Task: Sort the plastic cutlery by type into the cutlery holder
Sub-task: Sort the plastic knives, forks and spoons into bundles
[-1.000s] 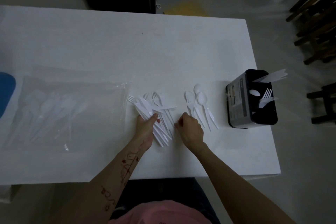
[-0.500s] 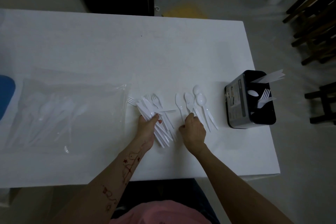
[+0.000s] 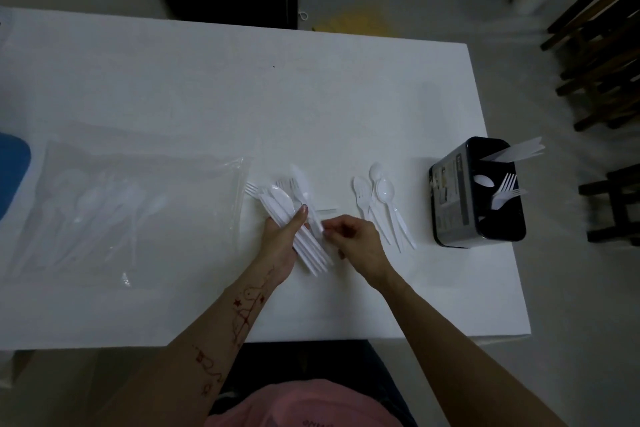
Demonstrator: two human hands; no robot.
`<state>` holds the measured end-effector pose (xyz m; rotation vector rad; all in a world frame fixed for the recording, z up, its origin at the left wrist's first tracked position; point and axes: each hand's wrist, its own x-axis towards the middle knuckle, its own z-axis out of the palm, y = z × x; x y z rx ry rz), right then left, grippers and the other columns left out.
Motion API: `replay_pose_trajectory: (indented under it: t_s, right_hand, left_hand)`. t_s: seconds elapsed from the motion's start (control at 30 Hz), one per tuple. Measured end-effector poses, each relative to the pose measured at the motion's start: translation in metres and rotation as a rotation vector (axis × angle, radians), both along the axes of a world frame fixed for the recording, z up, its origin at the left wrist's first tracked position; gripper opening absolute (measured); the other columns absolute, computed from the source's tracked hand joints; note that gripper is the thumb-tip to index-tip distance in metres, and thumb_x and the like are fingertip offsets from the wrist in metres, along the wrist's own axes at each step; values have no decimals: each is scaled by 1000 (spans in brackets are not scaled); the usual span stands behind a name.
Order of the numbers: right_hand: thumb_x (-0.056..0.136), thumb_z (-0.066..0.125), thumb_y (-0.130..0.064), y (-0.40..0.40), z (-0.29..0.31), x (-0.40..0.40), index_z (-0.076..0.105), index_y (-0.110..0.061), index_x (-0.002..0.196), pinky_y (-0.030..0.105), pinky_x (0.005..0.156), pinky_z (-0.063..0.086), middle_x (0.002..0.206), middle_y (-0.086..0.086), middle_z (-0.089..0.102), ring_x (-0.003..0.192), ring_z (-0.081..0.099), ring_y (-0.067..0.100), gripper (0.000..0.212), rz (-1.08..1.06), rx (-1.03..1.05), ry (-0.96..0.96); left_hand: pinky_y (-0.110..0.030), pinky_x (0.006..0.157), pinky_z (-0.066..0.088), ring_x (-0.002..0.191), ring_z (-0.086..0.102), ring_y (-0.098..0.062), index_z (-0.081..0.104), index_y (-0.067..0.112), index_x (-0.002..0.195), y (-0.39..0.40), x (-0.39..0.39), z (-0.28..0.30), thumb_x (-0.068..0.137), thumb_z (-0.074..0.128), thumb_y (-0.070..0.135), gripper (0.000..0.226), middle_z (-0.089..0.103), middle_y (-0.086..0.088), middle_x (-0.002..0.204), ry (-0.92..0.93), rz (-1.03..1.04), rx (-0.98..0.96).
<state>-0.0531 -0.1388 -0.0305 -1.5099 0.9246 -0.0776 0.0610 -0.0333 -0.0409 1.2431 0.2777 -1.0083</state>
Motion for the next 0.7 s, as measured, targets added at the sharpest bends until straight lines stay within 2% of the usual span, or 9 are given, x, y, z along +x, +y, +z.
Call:
replay_pose_trajectory:
  t_s: [0.1,0.17,0.23,0.3,0.37,0.43,0.5,0.6,0.7]
  right_hand:
    - [87,70,-10,4,-3,1,77,-13,94,24,58,51,83,-2,75,70,66,12,10,62,-3,5]
    - [87,72,-19,7,-9,4,75,-14,95,28,67,56,85,-3,74,75,68,10,10,39,-128,68]
    - [86,73,-33,10,-16,11,68,-14,104,31,78,56,94,-5,68,82,65,11,26,34,-356,217]
    - [83,74,-42,14,-19,18,59,-15,113,31,80,53,102,-6,56,89,60,13,43,92,-490,348]
    - [84,72,-36,17,-20,23,54,-14,113,30,77,51,103,-4,54,91,57,16,40,149,-513,392]
    - [87,66,-22,15,-21,25,56,-11,102,29,71,50,94,1,60,83,60,20,22,130,-484,368]
    - [87,61,-12,13,-20,23,57,-7,90,28,63,46,84,7,62,74,58,21,8,98,-466,355]
    - [89,61,-9,6,-19,14,58,-5,87,29,66,47,82,8,62,73,59,22,5,30,-465,366]
    - [91,64,-12,-2,-22,1,60,-5,91,30,70,49,84,5,64,80,64,23,8,-32,-477,382]
  left_hand:
    - [-41,87,54,97,65,-30,62,5,110,1,3,-2,87,65,9,23,67,-15,101,-14,11,12]
    - [-41,87,54,103,63,-35,59,3,116,4,4,-2,89,62,5,27,66,-19,109,-44,31,44]
    - [-38,85,54,105,64,-32,56,3,122,8,6,-2,89,60,3,33,65,-18,115,-55,59,59]
    - [-34,80,55,102,65,-29,56,5,123,12,5,1,90,59,2,33,66,-15,114,-56,75,65]
    - [-35,80,54,102,65,-30,55,4,122,17,5,-2,89,60,2,34,66,-16,113,-40,97,88]
    - [-37,82,54,104,64,-32,53,2,124,22,5,-5,88,63,4,38,65,-17,114,-30,112,106]
    - [-36,79,53,94,65,-28,52,0,124,24,4,-7,88,63,4,38,66,-15,105,-25,117,117]
    - [-31,70,51,78,61,-18,52,3,120,23,1,-7,89,61,3,32,61,-5,86,-16,121,121]
    - [-30,68,49,78,60,-19,51,2,122,22,-1,-8,88,62,4,36,61,-4,87,-7,121,116]
